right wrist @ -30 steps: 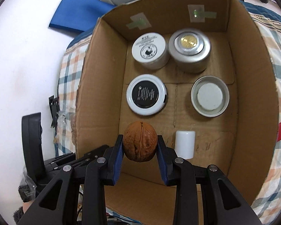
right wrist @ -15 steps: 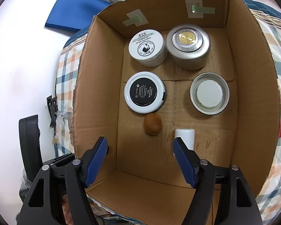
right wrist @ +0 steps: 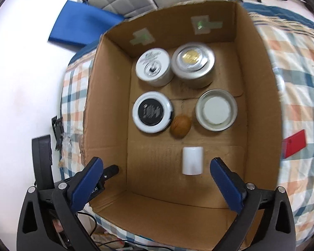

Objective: Organize rigid objects
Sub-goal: 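Reach the right tool to the white earbud case and grasp it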

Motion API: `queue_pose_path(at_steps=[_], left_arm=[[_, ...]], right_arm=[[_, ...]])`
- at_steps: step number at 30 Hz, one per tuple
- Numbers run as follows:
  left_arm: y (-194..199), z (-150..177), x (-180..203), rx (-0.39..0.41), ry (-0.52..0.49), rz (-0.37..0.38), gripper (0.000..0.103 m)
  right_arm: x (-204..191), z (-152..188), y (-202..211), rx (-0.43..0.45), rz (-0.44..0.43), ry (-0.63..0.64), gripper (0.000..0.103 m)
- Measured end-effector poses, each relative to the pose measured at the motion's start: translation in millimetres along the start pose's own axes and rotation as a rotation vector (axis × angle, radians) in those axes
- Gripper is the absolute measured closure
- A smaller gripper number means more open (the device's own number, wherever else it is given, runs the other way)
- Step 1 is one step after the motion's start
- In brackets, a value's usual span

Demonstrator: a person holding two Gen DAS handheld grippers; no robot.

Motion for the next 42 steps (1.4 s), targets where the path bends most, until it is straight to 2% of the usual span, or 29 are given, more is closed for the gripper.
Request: queue_pose_path(at_steps=[5,9,12,17,21,26,36,42], left_arm=[[0,0,-1,0.0,0.0,0.0,0.093],[0,0,0,0.0,-0.002,-0.001,0.093],[0,0,0,0.001,-0.001,-0.002,0.093],[1,0,0,0.0,0.0,-0.003,0.093],[0,0,0,0.0,0.0,-0.004,0.093],[0,-1,0,0.0,0.004,-0.005,0.093],[-1,-1,-1,0.0,0.008,-0.008,0.093],[-1,-1,0,-0.003,0.003,-0.013,0.093]], right_arm=[[25,-20,36,0.101,0.048,-0.03,0.0],[72,-49,61,0.184,0.163,-0.092,0.0],[116,-68,66,0.201,0.246,-0.143,0.0],[174,-90,46,0.172,0.344,-0.197,0.0],[200,-96,16,0.136,0.348,-0.238,0.001],[221,-100,-27,0.074,0.311,-0.311,0.028],[242,-98,-71,0.001,0.269,-0.359,0.029],[237,-100,-77,-0.032,0.305,-0.267,0.032]])
Point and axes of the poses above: each gripper's, at about its wrist camera, not at the fingertips, and y roughly against the way its jaws point, x to its right, z to its underside, the point moved 5 cm from there along -y, roughly the way its jaws point, and after that the axes turned 13 degrees about x, right-handed, at the moved point
